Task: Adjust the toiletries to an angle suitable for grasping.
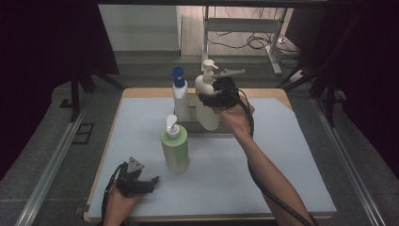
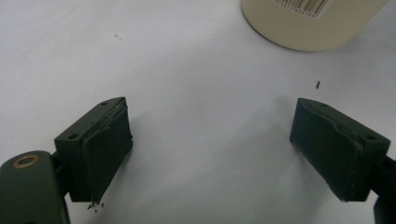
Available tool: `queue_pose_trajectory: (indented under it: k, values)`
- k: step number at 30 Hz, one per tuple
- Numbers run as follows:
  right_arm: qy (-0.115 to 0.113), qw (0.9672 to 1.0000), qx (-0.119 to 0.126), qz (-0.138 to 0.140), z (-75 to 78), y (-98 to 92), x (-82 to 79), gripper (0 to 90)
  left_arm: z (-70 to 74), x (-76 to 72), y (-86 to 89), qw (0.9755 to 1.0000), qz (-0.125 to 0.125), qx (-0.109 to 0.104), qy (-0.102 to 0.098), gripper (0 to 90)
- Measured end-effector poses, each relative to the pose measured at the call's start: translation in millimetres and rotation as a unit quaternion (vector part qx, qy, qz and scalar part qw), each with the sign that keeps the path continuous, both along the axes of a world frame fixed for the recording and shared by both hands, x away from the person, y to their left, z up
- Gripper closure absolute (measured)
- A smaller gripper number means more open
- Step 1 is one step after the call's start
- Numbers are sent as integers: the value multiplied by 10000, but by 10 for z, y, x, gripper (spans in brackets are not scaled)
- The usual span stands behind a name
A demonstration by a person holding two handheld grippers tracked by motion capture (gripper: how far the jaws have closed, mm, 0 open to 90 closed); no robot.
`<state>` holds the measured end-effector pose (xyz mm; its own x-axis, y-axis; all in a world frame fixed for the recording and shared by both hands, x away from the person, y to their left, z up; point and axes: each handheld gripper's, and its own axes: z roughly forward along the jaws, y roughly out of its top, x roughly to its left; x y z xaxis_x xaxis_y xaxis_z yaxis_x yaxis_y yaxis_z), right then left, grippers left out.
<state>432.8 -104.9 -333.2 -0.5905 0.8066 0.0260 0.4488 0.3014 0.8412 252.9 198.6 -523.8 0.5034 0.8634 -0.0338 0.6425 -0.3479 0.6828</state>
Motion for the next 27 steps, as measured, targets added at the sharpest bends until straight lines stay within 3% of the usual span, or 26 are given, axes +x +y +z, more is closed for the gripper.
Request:
queue_pose_trajectory:
  k: [27]
  values:
    - [-16, 9997, 38, -251, -61, 137, 323, 372, -1, -1, 0, 10000, 0, -2, -4, 122]
